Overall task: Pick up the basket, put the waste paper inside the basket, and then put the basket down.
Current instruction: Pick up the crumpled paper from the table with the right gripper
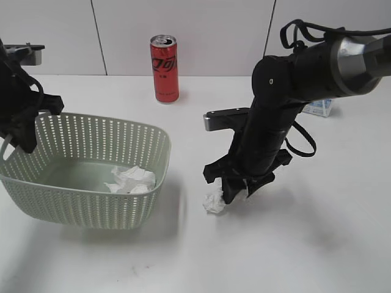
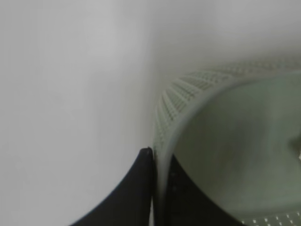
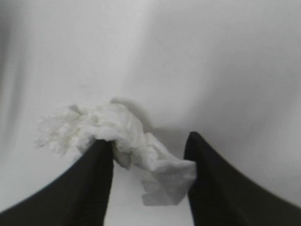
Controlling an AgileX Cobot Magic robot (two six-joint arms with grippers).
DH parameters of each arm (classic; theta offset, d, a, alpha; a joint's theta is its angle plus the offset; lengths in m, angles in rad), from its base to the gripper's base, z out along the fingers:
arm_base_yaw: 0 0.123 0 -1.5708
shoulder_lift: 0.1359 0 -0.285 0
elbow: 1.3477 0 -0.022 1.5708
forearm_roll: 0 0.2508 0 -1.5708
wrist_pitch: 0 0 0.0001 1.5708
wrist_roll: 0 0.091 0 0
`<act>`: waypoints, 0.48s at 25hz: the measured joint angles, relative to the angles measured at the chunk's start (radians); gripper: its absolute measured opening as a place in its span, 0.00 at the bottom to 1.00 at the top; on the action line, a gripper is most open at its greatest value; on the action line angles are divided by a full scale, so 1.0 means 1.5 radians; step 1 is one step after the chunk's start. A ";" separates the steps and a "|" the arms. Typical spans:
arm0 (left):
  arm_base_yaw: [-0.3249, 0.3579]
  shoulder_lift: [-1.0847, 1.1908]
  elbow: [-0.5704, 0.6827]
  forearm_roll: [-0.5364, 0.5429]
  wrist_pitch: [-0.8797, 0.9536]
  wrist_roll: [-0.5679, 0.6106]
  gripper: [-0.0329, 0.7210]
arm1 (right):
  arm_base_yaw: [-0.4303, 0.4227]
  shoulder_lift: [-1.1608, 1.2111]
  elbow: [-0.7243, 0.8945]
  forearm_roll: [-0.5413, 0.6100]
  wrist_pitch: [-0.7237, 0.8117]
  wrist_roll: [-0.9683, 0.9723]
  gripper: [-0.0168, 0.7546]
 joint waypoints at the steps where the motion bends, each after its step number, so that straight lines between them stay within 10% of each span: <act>1: 0.000 0.000 0.000 0.000 -0.003 0.000 0.04 | 0.000 0.000 0.000 -0.002 0.000 0.000 0.47; 5: 0.000 0.000 0.000 -0.001 -0.006 0.000 0.04 | 0.000 0.000 0.000 -0.016 0.003 0.004 0.09; 12: 0.000 -0.001 0.000 -0.001 -0.016 0.000 0.04 | -0.001 -0.065 0.002 -0.057 0.033 0.006 0.03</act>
